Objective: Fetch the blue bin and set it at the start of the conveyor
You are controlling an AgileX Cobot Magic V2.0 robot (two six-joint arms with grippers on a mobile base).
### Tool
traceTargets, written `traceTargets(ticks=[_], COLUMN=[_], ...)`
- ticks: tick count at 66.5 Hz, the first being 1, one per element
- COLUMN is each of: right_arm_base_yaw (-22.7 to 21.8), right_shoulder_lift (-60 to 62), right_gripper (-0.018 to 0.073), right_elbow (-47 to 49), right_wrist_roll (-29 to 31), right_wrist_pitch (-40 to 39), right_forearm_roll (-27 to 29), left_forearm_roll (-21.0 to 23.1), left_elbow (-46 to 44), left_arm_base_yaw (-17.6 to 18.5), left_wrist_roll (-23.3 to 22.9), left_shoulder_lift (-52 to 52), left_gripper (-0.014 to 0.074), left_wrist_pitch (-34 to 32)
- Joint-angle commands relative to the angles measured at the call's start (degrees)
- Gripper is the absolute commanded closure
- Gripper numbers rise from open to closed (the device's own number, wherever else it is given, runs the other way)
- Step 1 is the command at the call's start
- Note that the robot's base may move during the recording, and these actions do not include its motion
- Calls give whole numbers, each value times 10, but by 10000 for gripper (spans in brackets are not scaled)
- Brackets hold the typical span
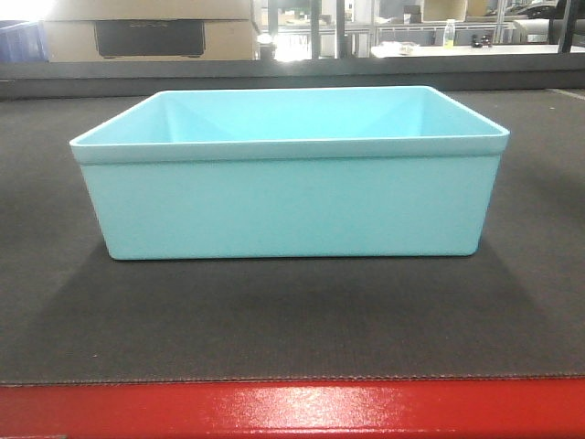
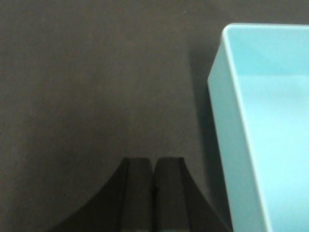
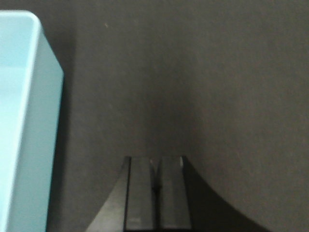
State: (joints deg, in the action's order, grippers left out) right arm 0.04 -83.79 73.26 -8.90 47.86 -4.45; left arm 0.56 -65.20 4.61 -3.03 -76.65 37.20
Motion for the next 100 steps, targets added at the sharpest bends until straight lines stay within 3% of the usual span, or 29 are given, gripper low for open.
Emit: traceTargets(ticks=[1,23,41,69,100], right_arm_base_yaw=[-5,-5,-5,-5,-5], right_shoulder_lift=[29,183,381,677,704], right_gripper=[720,720,720,721,721], right_elbow=[-50,-298,-448,-462,-462], right_wrist_roll=[3,3,3,3,3], right_wrist_pitch=[-38,-198,-289,-307,-307], right_forearm_roll=[-5,-9,-19,-25,-25], left_forearm_roll=[3,4,1,1,1], left_elbow=[48,269,374,388,388], left_arm_base_yaw=[-8,-9,-9,-9,-9], left_wrist_roll=[3,3,3,3,3], left_shoulder_lift=[30,197,409,645,661], left_gripper=[707,707,707,707,707], left_wrist_pitch=[-39,-150,-171,-167,-158])
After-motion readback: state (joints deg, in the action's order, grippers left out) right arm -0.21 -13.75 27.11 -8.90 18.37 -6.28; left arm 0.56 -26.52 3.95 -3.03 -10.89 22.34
